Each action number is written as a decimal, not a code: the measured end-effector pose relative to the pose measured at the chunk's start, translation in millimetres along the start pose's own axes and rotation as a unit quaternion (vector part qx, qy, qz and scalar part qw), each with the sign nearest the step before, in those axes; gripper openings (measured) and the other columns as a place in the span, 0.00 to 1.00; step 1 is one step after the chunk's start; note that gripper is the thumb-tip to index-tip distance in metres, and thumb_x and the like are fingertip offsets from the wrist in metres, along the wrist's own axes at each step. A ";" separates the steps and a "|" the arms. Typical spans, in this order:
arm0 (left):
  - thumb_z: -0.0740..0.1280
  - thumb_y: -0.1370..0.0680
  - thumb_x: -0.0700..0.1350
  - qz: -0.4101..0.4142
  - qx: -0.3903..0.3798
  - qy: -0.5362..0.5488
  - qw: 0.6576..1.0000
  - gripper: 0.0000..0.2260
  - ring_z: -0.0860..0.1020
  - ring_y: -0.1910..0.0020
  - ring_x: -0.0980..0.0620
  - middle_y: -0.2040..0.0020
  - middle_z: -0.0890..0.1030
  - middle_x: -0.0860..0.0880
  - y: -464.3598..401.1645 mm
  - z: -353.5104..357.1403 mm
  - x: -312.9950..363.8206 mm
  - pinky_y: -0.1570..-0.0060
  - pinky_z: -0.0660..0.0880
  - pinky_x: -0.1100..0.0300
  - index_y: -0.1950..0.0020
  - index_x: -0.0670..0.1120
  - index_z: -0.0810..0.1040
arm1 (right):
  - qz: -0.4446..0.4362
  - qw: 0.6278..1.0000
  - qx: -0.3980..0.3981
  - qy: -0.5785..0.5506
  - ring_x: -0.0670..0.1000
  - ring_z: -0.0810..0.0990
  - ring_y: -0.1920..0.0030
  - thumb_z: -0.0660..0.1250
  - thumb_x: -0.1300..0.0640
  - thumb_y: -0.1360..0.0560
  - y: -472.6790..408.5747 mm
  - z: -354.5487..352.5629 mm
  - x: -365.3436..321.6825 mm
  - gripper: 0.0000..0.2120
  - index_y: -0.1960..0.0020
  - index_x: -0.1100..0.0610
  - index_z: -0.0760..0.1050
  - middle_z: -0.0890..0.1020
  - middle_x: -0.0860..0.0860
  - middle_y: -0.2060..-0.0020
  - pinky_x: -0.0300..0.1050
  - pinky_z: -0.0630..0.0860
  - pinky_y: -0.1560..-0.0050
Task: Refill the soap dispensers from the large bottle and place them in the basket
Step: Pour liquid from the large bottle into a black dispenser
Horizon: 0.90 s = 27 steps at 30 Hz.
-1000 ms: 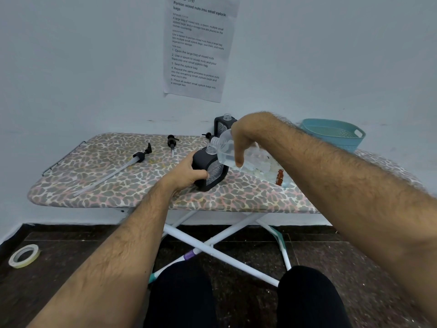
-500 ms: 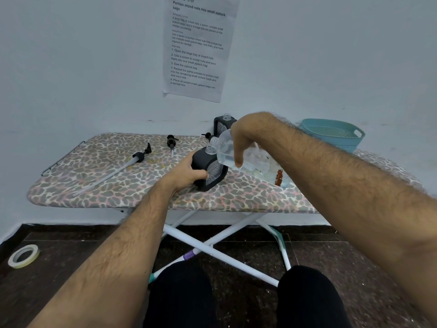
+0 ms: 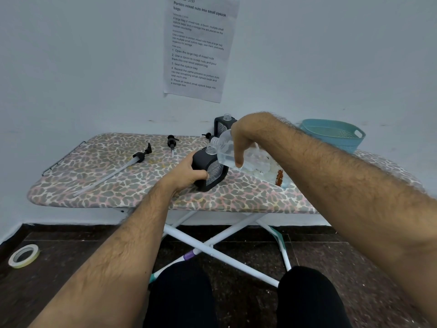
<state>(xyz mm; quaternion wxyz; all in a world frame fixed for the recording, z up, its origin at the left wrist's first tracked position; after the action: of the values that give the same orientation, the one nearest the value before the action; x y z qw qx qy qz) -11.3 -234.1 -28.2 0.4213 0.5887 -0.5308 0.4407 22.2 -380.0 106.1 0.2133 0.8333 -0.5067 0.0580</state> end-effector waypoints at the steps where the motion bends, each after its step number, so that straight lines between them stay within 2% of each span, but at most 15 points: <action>1: 0.68 0.27 0.31 0.000 0.000 -0.001 1.000 0.26 0.78 0.42 0.46 0.43 0.78 0.46 -0.1 0.0 -0.1 0.40 0.76 0.47 0.32 0.49 0.66 | -0.001 1.000 0.001 0.000 0.55 0.77 0.53 0.78 0.43 0.34 0.1 0.0 -0.2 0.39 0.29 0.58 0.70 0.78 0.55 0.38 0.55 0.77 0.40; 8: 0.68 0.27 0.31 0.001 -0.003 -0.003 1.000 0.27 0.78 0.42 0.46 0.42 0.77 0.46 -0.1 -0.3 -0.4 0.41 0.76 0.48 0.31 0.48 0.66 | -0.005 1.000 0.001 -0.008 0.55 0.76 0.53 0.77 0.44 0.32 3.0 -0.4 0.1 0.38 0.29 0.58 0.69 0.77 0.56 0.37 0.54 0.76 0.40; 13: 0.68 0.27 0.31 -0.002 -0.001 -0.002 1.000 0.28 0.78 0.44 0.48 0.43 0.78 0.47 -0.4 -0.4 -0.1 0.45 0.77 0.53 0.29 0.46 0.65 | -0.005 1.000 0.004 -0.013 0.54 0.76 0.53 0.77 0.45 0.32 2.9 0.0 0.1 0.38 0.29 0.59 0.69 0.76 0.56 0.34 0.53 0.75 0.41; 19: 0.68 0.27 0.32 -0.003 -0.003 -0.006 1.000 0.28 0.78 0.43 0.47 0.42 0.78 0.46 -0.9 -0.9 -1.1 0.42 0.77 0.50 0.29 0.46 0.66 | -0.005 1.000 0.005 -0.016 0.54 0.76 0.53 0.77 0.45 0.32 3.3 0.2 1.0 0.37 0.29 0.59 0.70 0.77 0.56 0.35 0.54 0.76 0.41; 22: 0.68 0.27 0.31 -0.002 -0.004 -0.007 1.000 0.28 0.78 0.44 0.47 0.43 0.78 0.46 -0.5 -0.4 -0.6 0.44 0.77 0.51 0.29 0.46 0.65 | -0.007 1.000 0.001 -0.024 0.54 0.76 0.54 0.77 0.44 0.32 1.1 2.5 2.4 0.37 0.30 0.58 0.70 0.77 0.55 0.36 0.54 0.76 0.41; 27: 0.68 0.27 0.31 -0.005 -0.002 -0.004 1.000 0.29 0.79 0.45 0.48 0.44 0.78 0.46 -0.1 -0.7 -1.5 0.47 0.78 0.54 0.29 0.47 0.65 | -0.005 0.997 -0.005 -0.077 0.57 0.80 0.45 0.79 0.45 0.34 -5.9 11.5 7.4 0.40 0.29 0.57 0.68 0.77 0.55 0.35 0.56 0.76 0.39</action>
<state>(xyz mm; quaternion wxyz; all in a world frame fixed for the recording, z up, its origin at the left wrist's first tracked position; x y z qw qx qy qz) -11.3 -233.1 -29.5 0.4220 0.5925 -0.5306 0.4352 29.6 -388.5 96.3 0.1780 0.8367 -0.5178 -0.0094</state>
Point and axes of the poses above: each hand's wrist, its own y-axis away from the middle knuckle, its own z-axis out of the palm, x = y × z, the point moved 5 cm from there along -y, towards the middle knuckle
